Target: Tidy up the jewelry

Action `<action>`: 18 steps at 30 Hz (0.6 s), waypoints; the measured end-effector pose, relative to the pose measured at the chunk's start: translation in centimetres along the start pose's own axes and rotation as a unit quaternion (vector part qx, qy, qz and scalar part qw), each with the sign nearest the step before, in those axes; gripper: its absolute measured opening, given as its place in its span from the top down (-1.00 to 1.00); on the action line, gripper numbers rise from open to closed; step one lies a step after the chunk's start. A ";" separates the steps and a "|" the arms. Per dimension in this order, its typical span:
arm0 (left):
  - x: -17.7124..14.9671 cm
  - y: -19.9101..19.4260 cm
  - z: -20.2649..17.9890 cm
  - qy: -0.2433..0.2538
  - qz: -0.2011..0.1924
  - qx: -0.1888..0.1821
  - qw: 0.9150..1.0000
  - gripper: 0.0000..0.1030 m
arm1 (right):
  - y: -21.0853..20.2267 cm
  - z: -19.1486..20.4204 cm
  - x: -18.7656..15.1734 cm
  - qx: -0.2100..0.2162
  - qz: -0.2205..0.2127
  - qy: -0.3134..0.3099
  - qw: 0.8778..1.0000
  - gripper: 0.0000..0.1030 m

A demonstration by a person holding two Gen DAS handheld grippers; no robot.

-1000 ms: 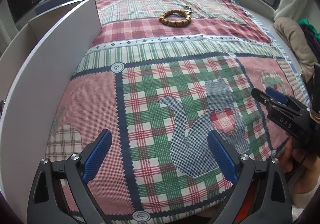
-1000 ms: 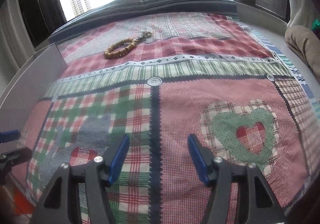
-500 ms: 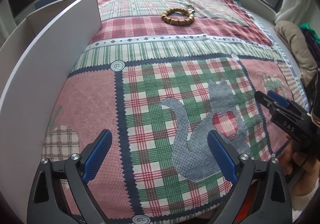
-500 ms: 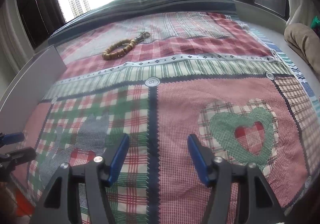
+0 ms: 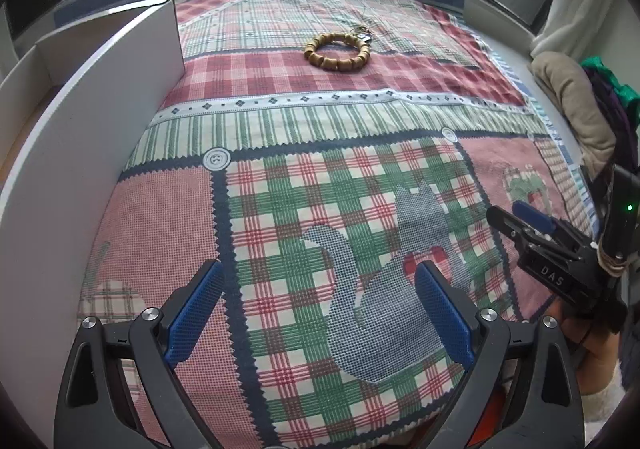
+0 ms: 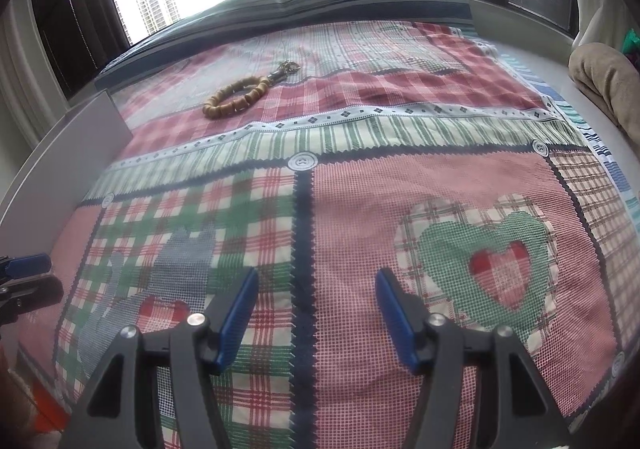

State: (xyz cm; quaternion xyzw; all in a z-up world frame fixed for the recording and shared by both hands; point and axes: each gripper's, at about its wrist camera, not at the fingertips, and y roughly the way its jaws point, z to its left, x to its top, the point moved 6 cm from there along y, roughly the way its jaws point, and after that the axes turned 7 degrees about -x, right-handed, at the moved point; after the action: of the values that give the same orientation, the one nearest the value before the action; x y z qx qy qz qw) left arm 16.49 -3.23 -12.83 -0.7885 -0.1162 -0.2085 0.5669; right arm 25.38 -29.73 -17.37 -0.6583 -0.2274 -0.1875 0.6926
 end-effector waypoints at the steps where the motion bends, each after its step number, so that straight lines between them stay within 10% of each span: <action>1: 0.8 -0.2 -0.1 0.007 -0.006 0.003 1.000 -0.87 | 0.0 0.0 0.0 0.000 0.000 0.000 1.000 -0.20; 18: 16.0 9.2 -5.4 0.189 -0.017 0.008 0.982 -0.77 | -0.1 -2.8 0.3 0.003 -0.002 0.036 0.999 -0.21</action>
State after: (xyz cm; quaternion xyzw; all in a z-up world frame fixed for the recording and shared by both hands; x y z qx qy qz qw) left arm 33.47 -12.24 -11.81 -0.7281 -0.0216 -0.3623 0.5815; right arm 25.75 -32.49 -17.21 -0.6484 -0.2044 -0.2115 0.7022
